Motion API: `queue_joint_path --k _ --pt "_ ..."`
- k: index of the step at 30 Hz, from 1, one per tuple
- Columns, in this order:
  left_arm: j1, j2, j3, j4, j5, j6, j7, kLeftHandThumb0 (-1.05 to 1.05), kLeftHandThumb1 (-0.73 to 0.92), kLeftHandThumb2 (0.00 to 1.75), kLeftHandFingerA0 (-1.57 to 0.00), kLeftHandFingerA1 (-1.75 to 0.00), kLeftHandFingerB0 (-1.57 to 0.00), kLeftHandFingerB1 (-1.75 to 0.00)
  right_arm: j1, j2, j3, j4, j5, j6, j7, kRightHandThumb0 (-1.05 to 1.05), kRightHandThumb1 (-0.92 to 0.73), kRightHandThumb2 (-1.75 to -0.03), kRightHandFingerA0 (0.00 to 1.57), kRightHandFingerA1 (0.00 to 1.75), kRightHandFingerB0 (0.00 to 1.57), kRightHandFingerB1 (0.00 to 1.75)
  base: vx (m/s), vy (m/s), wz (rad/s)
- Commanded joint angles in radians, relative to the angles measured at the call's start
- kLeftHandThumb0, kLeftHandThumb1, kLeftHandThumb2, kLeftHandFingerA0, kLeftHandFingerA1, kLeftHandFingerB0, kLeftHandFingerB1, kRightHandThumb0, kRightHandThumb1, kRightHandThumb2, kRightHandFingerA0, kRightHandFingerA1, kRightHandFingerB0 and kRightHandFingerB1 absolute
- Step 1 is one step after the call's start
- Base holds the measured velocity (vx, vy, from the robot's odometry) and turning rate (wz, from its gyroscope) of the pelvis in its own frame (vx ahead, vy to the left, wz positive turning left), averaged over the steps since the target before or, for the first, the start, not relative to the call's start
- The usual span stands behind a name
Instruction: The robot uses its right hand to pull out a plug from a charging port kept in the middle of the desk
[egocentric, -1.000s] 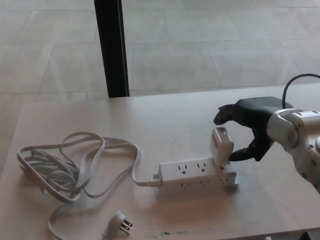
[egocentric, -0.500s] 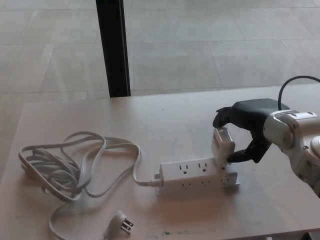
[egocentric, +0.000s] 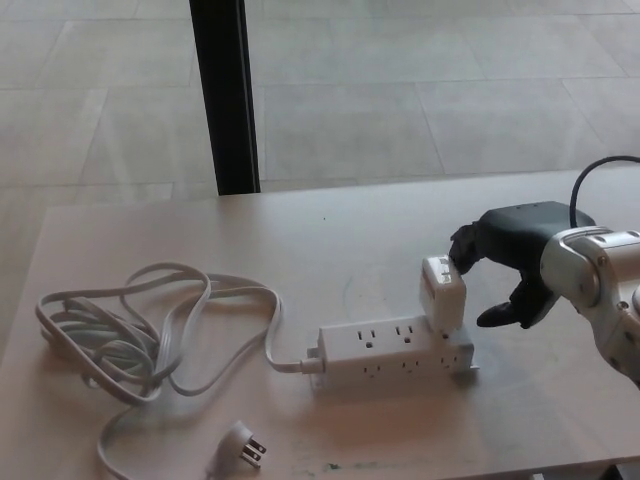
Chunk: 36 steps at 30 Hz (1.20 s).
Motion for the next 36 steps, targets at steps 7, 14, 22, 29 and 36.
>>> queue_joint_path --k 7,14,22,29,36 --pt "0.009 -0.002 0.010 0.016 -0.016 -0.070 -0.002 -0.71 0.64 0.61 -0.81 -0.47 -0.69 -0.41 -0.010 0.054 0.007 0.004 -0.021 0.004 -0.031 -0.55 -0.53 -0.56 0.82 1.39 0.33 0.34 0.00 0.000 0.00" --pt "0.018 -0.003 0.009 0.034 -0.015 -0.083 0.000 -0.72 0.64 0.61 -0.83 -0.48 -0.69 -0.42 -0.002 0.047 0.023 0.001 -0.061 0.062 -0.035 -0.78 -0.42 -0.77 0.96 1.45 0.09 0.42 0.00 0.000 0.00" --pt "0.016 -0.006 0.012 0.037 -0.018 -0.083 0.008 -0.72 0.64 0.61 -0.81 -0.46 -0.66 -0.41 -0.005 0.029 0.034 -0.015 -0.088 0.101 0.001 -0.97 -0.49 -0.86 0.90 1.39 0.06 0.07 0.00 0.000 0.00" --pt "0.018 -0.008 0.012 0.032 -0.019 -0.088 0.000 -0.73 0.65 0.61 -0.82 -0.47 -0.71 -0.42 -0.020 0.057 0.039 -0.017 -0.091 0.135 0.027 -0.83 -0.41 -0.83 0.83 1.22 0.04 0.18 0.00 0.000 0.00" --pt "0.019 -0.008 0.016 0.031 -0.025 -0.087 -0.005 -0.73 0.64 0.61 -0.81 -0.48 -0.70 -0.42 -0.047 0.079 0.030 0.009 -0.072 0.110 0.035 -0.91 -0.47 -0.81 0.86 1.36 0.09 0.37 0.00 0.000 0.00"
